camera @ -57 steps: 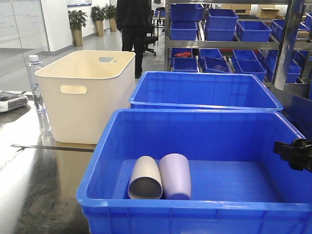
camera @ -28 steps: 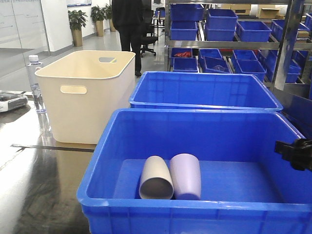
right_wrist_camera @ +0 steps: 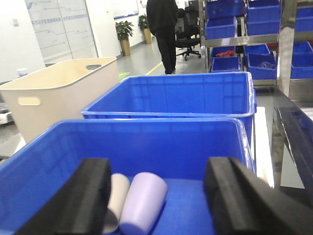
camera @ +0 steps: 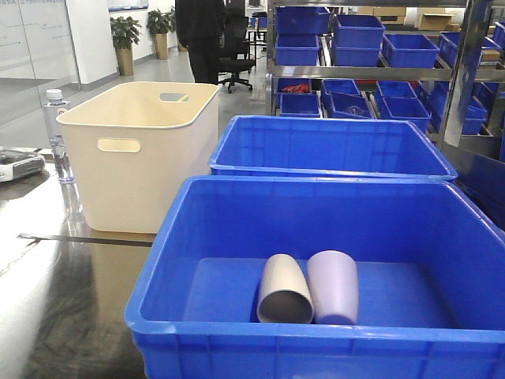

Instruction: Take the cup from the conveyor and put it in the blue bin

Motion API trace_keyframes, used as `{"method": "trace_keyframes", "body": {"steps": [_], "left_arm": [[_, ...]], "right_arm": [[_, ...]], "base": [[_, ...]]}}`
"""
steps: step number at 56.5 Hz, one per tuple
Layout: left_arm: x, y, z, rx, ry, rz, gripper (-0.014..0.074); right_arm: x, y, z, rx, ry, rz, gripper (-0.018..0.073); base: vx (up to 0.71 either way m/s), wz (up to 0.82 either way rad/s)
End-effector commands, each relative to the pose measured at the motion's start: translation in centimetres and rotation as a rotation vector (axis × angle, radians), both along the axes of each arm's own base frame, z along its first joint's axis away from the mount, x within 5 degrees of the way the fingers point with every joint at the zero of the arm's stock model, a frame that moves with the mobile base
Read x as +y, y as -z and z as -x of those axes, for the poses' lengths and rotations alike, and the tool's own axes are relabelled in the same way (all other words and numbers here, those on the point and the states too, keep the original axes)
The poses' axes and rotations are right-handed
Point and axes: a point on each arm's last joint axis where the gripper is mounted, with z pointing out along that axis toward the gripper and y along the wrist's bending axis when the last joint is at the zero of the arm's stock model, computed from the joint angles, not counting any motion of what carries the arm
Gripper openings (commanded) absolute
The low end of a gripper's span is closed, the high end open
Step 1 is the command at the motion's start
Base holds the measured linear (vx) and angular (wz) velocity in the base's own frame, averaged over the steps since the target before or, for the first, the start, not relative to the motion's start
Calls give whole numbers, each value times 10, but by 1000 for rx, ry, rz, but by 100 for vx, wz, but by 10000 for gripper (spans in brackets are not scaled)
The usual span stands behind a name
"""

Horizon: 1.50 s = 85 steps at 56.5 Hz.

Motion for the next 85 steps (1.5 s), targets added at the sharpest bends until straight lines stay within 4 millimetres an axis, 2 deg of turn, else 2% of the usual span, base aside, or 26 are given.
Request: {"method": "trace_keyframes", "body": {"steps": [1, 7, 11, 19, 26, 35, 48, 50, 62, 85], "left_arm": [[1, -4, 1, -82, -8, 24, -3], [1, -4, 1, -82, -8, 24, -3], [1, -4, 1, -82, -8, 24, -3], [1, -4, 1, -82, -8, 24, -3], [1, -4, 1, -82, -8, 24, -3], [1, -4, 1, -83, -8, 24, -3], [1, -4, 1, -83, -8, 24, -3], [1, -4, 1, -83, -8, 24, -3], [1, -4, 1, -83, -8, 24, -3], [1, -4, 1, -83, -8, 24, -3]], "right_arm": [[-4, -8, 27, -61, 14, 39, 305], [-10, 4, 53, -118, 64, 104, 96], [-14, 23, 60, -163, 116, 135, -17], [-16, 78, 62, -205, 205, 157, -14], [-16, 132, 54, -152, 265, 139, -13], [-22, 175, 31, -59, 340, 189, -13], [-24, 226, 16, -270, 358, 229, -12], [-24, 228, 16, -215, 349, 236, -12], [-23, 234, 15, -150, 325, 234, -12], [-24, 237, 14, -116, 323, 230, -12]], "base": [[0, 0], [0, 0], [0, 0], [0, 0], [0, 0], [0, 0], [0, 0], [0, 0], [0, 0], [0, 0]]}}
